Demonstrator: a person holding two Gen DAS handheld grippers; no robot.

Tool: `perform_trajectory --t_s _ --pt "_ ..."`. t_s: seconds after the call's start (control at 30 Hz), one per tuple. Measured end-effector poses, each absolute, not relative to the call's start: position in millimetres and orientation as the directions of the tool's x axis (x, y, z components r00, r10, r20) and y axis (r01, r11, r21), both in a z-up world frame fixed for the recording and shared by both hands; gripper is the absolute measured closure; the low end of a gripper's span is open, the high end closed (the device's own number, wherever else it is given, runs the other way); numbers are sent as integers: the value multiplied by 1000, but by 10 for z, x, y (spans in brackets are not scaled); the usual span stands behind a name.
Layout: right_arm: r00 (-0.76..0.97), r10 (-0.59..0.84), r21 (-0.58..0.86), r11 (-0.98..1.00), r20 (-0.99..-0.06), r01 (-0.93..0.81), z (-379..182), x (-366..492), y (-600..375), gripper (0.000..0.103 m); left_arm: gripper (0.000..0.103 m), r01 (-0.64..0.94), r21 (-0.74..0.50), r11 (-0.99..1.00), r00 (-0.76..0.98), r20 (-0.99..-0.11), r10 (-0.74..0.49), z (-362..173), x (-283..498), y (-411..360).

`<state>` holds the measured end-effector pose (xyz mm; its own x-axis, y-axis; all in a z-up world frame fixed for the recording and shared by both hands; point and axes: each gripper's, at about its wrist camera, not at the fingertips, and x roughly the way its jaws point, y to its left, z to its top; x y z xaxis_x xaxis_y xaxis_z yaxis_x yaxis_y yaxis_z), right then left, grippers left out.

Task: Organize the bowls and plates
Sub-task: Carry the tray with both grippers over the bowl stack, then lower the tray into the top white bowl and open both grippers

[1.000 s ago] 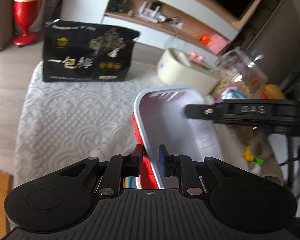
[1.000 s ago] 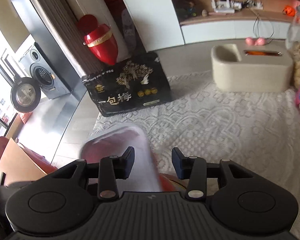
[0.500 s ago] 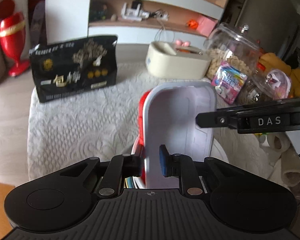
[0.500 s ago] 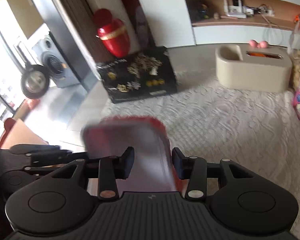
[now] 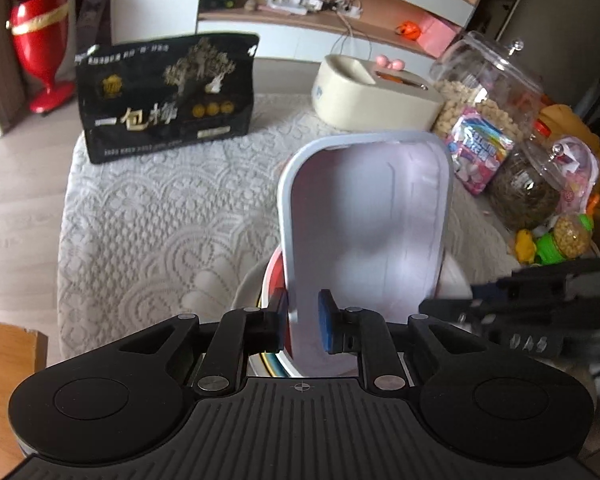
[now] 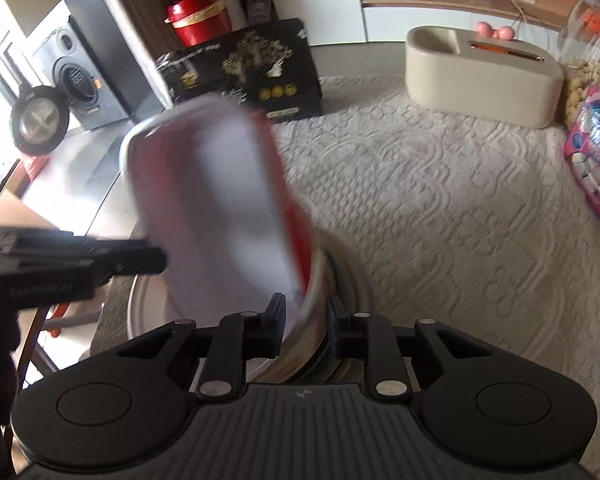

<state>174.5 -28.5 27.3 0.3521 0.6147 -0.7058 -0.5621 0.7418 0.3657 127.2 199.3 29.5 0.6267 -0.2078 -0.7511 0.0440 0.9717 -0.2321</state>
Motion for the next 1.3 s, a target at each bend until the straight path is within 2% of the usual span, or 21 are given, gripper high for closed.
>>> perform_trajectory --t_s 0.2,0.43,1.3 --pt "411 576 281 762 -706 -584 240 1574 -201 82 85 76 -208 975 657 -725 -206 383 1222 1915" --pt "410 578 269 754 -706 -599 244 1518 -209 79 85 73 -176 982 654 -735 -181 363 1225 1894" --pt "448 581 266 764 -680 -587 220 1514 -362 79 85 74 -149 986 650 -743 -161 319 1027 1755"
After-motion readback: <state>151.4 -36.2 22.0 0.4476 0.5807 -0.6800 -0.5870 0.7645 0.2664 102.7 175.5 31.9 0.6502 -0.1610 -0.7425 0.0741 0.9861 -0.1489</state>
